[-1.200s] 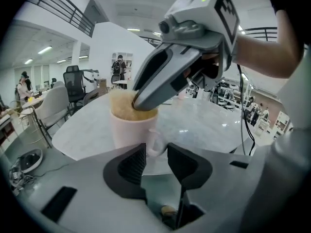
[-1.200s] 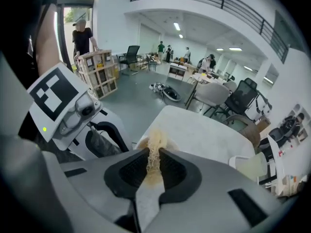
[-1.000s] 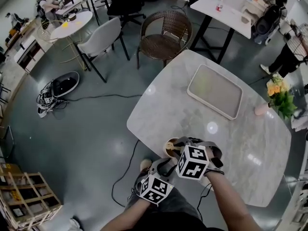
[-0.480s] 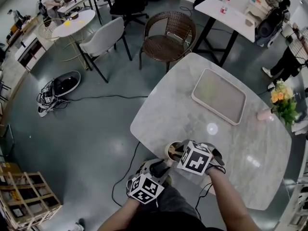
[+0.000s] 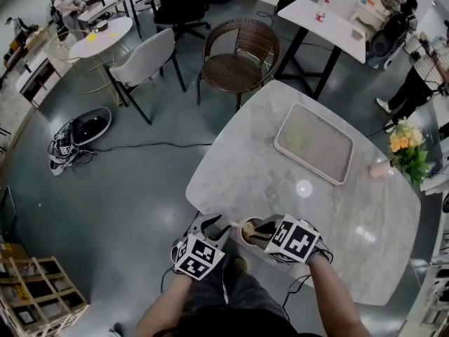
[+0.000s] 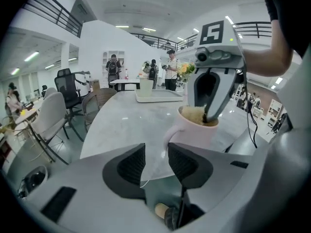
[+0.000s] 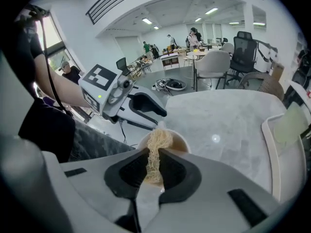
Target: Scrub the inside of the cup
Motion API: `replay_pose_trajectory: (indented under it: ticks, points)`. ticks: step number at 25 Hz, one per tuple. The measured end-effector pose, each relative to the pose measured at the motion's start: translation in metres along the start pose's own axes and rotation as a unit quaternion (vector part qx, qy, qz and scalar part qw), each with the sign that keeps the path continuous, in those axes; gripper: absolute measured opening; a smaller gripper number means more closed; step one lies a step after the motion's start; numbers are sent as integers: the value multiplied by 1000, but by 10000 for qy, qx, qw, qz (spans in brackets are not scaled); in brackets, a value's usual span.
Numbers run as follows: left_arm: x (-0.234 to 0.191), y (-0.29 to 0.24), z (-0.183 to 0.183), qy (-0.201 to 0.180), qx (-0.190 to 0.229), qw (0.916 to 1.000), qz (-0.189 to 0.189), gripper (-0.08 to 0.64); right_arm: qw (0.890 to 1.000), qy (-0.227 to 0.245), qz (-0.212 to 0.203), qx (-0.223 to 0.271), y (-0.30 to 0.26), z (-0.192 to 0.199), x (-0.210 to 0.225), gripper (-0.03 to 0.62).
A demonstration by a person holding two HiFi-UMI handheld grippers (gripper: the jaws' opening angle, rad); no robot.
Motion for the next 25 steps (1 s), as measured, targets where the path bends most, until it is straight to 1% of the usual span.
replay_pose_trajectory:
  ticks: [4, 8, 11, 14, 16, 19, 21, 23, 25]
  points:
    - [-6, -15, -19, -292, -44, 9996, 21, 155, 9998, 11, 156, 96, 4, -2, 1, 60]
    - [-7, -29, -32, -417, -31, 9990, 140, 155, 9996, 45, 227, 171, 10, -6, -2, 61]
    - [-10, -38, -39, -362, -9, 9990, 276, 155, 9989, 16, 339, 316, 14, -10, 2, 61]
    - [-12, -43, -41, -113, 121, 9990, 409, 155, 9980, 38, 532, 347, 17, -7, 9, 61]
    - [-15, -40, -36, 179, 263, 9988, 361, 155, 9971, 315, 663, 181, 17, -6, 12, 61]
    - [-23, -24, -20, 731, 491, 9959, 216, 155, 9930, 904, 747, -147, 14, -7, 12, 61]
    - [-24, -12, -9, 950, 611, 9934, 217, 157, 9892, 1179, 788, -375, 10, -7, 12, 61]
    - [-14, -4, 0, 857, 637, 9937, 352, 185, 9857, 1357, 806, -586, 5, -6, 13, 61]
    - [2, 1, 7, 580, 550, 9951, 580, 248, 9825, 1485, 807, -778, -1, -5, 14, 61]
Point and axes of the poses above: the fingertips, and each gripper's own axes: y backward along the fingers, x to its right, z out of its underside, the point moved 3 cm from there along y, backward along the fingers, and after that the axes turned 14 degrees about y, right-handed, at the moved point
